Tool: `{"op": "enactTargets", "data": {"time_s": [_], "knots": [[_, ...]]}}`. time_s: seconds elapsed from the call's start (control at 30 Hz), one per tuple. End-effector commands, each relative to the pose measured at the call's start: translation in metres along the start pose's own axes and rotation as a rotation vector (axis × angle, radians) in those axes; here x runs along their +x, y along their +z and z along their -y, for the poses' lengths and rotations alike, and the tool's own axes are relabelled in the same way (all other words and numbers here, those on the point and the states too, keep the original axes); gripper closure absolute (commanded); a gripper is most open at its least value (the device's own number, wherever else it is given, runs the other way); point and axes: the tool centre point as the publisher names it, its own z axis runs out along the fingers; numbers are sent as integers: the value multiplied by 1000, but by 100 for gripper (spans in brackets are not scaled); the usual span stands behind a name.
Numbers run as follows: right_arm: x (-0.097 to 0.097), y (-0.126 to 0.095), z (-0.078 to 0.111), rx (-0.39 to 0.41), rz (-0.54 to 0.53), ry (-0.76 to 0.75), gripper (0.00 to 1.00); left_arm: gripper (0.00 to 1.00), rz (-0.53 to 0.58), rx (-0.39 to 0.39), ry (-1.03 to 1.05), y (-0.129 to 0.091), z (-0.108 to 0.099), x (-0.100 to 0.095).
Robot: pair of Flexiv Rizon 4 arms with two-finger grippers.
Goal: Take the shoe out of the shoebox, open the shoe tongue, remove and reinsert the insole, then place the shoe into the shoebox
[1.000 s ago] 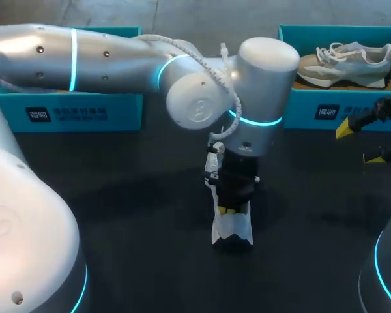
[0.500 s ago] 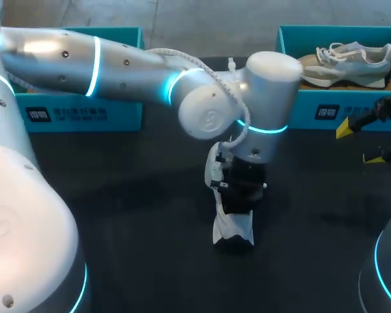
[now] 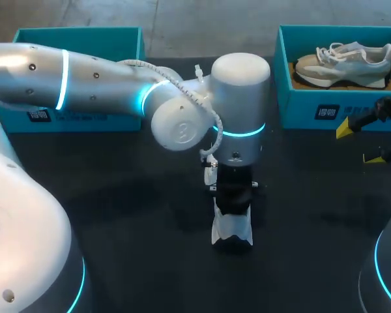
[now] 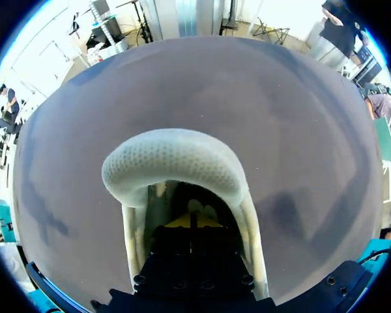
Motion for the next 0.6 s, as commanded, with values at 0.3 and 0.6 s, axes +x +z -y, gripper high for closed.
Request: {"op": "enactTargets", "data": {"time_s": [0.3,0.6], "knots": [[0,1,0,-1,4,2,0,100,-19,-30,25,-33,4,1],[0,1,0,-1,4,2,0,100,-16,-47,27,-45,7,3]]}}
